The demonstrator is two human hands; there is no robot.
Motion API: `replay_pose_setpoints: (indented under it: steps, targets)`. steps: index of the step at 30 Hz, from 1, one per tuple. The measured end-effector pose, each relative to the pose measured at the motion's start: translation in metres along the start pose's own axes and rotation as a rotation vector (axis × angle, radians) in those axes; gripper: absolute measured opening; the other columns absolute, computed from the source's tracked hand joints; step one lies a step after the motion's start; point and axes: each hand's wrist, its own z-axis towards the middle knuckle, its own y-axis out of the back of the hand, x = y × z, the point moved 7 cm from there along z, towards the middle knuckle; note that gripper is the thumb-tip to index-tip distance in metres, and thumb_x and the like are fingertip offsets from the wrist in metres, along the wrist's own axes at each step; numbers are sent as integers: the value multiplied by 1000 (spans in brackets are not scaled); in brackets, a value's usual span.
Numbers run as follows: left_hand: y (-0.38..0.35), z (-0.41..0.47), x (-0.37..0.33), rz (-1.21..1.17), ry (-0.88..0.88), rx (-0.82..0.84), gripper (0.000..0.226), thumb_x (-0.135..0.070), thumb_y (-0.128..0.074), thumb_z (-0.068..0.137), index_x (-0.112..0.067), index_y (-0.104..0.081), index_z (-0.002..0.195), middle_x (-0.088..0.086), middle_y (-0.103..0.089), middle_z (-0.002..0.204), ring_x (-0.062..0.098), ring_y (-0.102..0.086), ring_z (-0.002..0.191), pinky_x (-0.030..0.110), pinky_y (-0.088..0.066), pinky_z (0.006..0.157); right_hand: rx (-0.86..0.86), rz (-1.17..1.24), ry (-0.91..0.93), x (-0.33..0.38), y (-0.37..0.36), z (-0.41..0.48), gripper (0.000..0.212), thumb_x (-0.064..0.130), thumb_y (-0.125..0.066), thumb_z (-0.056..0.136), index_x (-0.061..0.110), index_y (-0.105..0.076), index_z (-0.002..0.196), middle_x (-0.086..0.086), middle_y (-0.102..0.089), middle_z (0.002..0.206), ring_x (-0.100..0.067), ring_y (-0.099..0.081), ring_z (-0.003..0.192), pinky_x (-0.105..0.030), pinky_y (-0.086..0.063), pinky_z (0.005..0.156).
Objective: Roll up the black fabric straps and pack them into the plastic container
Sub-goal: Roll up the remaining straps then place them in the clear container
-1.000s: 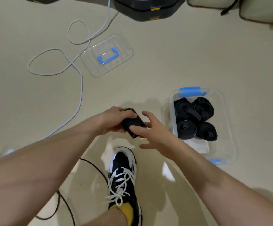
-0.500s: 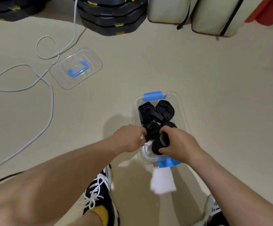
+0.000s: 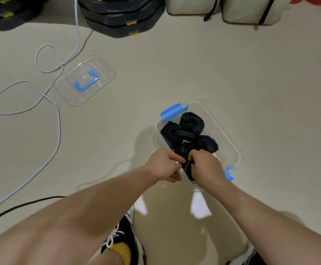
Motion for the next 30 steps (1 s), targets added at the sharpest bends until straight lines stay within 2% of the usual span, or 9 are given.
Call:
replay_pose_setpoints:
  steps: [4,7,11,13,16,20,25,28,30]
  targets:
    - [-5,-5,-12,139,17,140,39,-1,-49,94,-20,-58,128,10,-69,85,19,-69,67,25,-58,62,7,-136,0,6,28,2,8,13,-50,89,21,-50,86,3,-49,74,-23,-51,75,-29,-29,51]
    - [27,-9,-43,273,-47,86,33,-2,-49,95,-18,-62,120,8,-68,86,18,-66,67,22,-52,58,-26,-84,8,26,62,13,12,17,-49,89,19,-60,90,2,-63,84,-23,-60,81,-30,-40,59]
    - [109,-23,-93,355,-177,-152,31,-2,-45,90,-18,-70,97,2,-71,78,11,-66,60,19,-51,61,-10,261,60,78,103,41,19,15,-51,90,19,-68,96,4,-68,93,-18,-61,81,-31,-49,69]
    - [152,-32,-109,431,-220,-259,29,-5,-45,90,-21,-70,91,0,-72,79,11,-66,64,14,-47,54,32,474,83,111,113,62,19,12,-54,88,24,-67,95,3,-69,91,-17,-63,81,-31,-49,70]
    - [216,-35,-114,574,-220,-389,27,-8,-45,91,-24,-67,93,-2,-71,86,15,-68,81,21,-45,59,128,765,96,160,116,97,20,10,-58,90,23,-67,103,1,-69,85,-23,-70,88,-40,-57,80]
    - [293,-23,-76,764,-107,-549,30,-9,-46,92,-19,-70,107,-5,-63,91,17,-59,92,24,-40,74,298,975,87,217,94,140,31,9,-56,94,20,-61,123,1,-62,100,-18,-61,90,-36,-57,84]
    - [350,17,14,709,57,-644,31,-12,-49,92,-20,-69,114,-2,-68,116,21,-60,109,27,-46,86,370,765,152,259,37,189,53,4,-49,93,25,-49,142,1,-46,145,-18,-55,120,-33,-50,96]
    - [367,62,44,784,79,-650,38,-15,-49,92,-21,-58,129,2,-57,128,25,-53,119,35,-47,88,358,503,310,284,10,214,62,2,-47,93,19,-35,151,1,-34,156,-14,-43,136,-15,-31,101]
    - [373,90,53,791,66,-684,39,-15,-50,91,-18,-53,129,6,-52,125,29,-48,119,37,-47,80,333,379,377,294,-3,231,66,2,-48,92,18,-29,153,3,-30,158,-11,-37,140,-16,-27,105]
